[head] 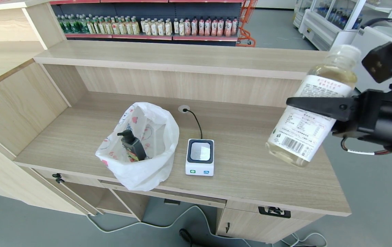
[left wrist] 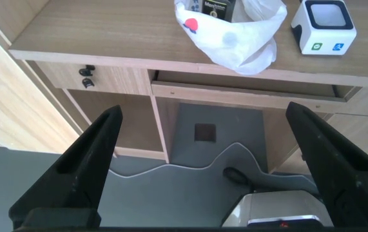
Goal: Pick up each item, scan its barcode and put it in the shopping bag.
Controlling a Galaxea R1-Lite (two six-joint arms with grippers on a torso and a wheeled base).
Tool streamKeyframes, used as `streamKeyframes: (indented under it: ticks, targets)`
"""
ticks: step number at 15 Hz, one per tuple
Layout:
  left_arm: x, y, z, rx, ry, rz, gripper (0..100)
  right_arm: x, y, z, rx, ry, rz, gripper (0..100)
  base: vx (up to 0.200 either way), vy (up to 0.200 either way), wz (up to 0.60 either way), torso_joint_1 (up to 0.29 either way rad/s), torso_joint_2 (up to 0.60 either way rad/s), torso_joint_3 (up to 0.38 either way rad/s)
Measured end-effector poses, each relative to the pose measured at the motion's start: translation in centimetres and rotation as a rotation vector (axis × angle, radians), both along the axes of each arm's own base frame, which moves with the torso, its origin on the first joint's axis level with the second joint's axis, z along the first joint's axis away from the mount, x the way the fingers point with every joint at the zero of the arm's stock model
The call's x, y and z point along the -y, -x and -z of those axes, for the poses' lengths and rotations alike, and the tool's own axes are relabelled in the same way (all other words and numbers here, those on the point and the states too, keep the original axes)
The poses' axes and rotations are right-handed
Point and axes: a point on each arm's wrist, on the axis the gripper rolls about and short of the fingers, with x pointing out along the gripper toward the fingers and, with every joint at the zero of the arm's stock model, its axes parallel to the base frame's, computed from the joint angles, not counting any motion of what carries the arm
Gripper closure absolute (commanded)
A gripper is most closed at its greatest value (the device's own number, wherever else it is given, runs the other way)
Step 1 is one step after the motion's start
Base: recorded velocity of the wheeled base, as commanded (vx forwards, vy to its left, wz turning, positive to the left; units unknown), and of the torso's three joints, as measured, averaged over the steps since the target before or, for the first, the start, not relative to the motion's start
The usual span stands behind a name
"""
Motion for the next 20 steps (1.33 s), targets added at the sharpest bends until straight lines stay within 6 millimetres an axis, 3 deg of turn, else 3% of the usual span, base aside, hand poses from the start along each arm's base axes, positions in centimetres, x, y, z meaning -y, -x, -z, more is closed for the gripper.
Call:
streamKeyframes:
  ticks: [4,10,14,20]
  targets:
    - [0.0,0.0,0.0,0.000,0.000,0.000,0,-1.4,4.8,-2.2,0.056,-0.036,-0.170,100,0.000,0.000,0.00,0.000,0.00,0.000]
    - [0.0,0.0,0.0,0.000,0.000,0.000,0,-1.8,8.9,-3.1,0.023,-0.022,-0.328,100,0.000,0.000,0.00,0.000,0.00,0.000]
    - [0.0,0.0,0.0,0.000,0.000,0.000,0,-2.1,9.5,-4.6,0.048,-0.037,-0.365,100,0.000,0.000,0.00,0.000,0.00,0.000]
    - [0.0,0.0,0.0,0.000,0.000,0.000,0,-2.7,8.9,-5.1,0.050,-0.038,-0.369,100,0.000,0.000,0.00,0.000,0.00,0.000]
